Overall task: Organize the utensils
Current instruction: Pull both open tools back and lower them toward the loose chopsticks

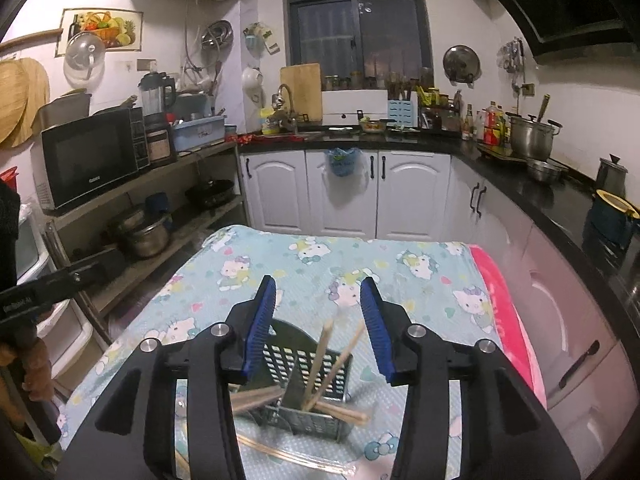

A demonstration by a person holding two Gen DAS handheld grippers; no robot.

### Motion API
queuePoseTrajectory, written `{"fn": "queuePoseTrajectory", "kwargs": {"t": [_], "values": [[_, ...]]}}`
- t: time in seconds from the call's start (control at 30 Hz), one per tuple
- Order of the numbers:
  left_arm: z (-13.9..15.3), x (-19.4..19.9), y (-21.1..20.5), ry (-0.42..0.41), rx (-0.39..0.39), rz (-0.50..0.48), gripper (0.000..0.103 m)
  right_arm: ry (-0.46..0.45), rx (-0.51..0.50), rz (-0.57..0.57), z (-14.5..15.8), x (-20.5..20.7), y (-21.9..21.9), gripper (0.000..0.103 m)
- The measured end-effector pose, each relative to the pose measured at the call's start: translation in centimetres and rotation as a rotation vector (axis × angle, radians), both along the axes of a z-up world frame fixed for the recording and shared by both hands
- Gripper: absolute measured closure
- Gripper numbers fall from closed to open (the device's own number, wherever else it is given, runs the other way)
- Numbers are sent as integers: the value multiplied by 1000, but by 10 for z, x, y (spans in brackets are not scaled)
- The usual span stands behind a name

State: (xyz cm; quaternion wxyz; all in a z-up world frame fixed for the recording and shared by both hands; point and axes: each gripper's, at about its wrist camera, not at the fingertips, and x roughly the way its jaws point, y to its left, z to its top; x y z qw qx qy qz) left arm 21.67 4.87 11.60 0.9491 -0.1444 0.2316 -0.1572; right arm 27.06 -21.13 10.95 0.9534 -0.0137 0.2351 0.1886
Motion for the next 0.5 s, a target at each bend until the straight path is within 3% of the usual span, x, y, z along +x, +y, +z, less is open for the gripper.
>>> {"fn": "queuePoseTrajectory", "kwargs": {"t": [0.03, 0.23, 0.5], "values": [[0, -3, 2, -6, 2, 7, 37, 2, 4, 2, -1, -2, -3, 56], [2, -28, 15, -51, 8, 47, 11, -15, -5, 0, -5, -22, -16, 50], [-8, -57, 27, -46, 4, 82, 11, -26, 8, 15, -14, -57, -32, 44]]}}
